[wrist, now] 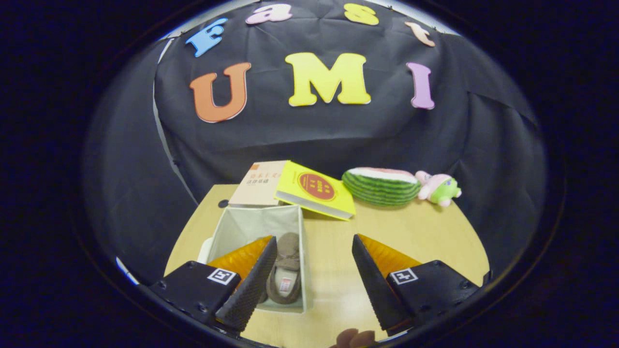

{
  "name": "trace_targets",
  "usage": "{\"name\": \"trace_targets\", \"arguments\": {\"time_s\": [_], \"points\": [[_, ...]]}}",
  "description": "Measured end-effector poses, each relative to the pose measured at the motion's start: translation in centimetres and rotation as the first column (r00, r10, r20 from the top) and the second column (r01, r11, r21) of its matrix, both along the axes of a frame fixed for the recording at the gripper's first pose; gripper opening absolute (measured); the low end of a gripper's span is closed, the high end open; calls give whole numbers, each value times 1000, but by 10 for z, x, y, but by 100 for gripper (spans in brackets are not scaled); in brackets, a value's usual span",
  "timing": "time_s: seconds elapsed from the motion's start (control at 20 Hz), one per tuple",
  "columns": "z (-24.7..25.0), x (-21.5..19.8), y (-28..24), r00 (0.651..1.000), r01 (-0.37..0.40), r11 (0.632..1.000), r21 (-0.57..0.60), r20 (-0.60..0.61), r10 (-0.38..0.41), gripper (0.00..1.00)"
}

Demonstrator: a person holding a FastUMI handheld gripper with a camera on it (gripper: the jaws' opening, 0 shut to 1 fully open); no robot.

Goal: Open the storage box then place both shoes into the box .Put the left shoe in first, then the right shoe, with the right side of both shoes facing outward in a uniform manner.

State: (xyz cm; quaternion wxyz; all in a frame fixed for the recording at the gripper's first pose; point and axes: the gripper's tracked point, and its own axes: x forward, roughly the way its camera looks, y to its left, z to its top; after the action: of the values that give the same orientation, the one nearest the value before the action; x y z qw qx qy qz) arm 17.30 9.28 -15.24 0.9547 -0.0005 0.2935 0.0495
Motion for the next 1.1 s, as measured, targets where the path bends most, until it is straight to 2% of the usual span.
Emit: {"name": "trace_targets", "arguments": {"time_s": [0.15, 0.35, 0.6, 0.85, 1.1], "points": [[34, -13, -21, 993, 22, 999, -27, 118, -18, 100], [77, -46, -42, 964, 34, 999, -23, 265, -26, 100], [105, -95, -51, 927, 18, 1000, -24, 375, -8, 100], [113, -143, -55, 902, 4, 999, -38, 431, 13, 100], [108, -179, -74, 889, 4, 998, 68, 457, -35, 100]]}}
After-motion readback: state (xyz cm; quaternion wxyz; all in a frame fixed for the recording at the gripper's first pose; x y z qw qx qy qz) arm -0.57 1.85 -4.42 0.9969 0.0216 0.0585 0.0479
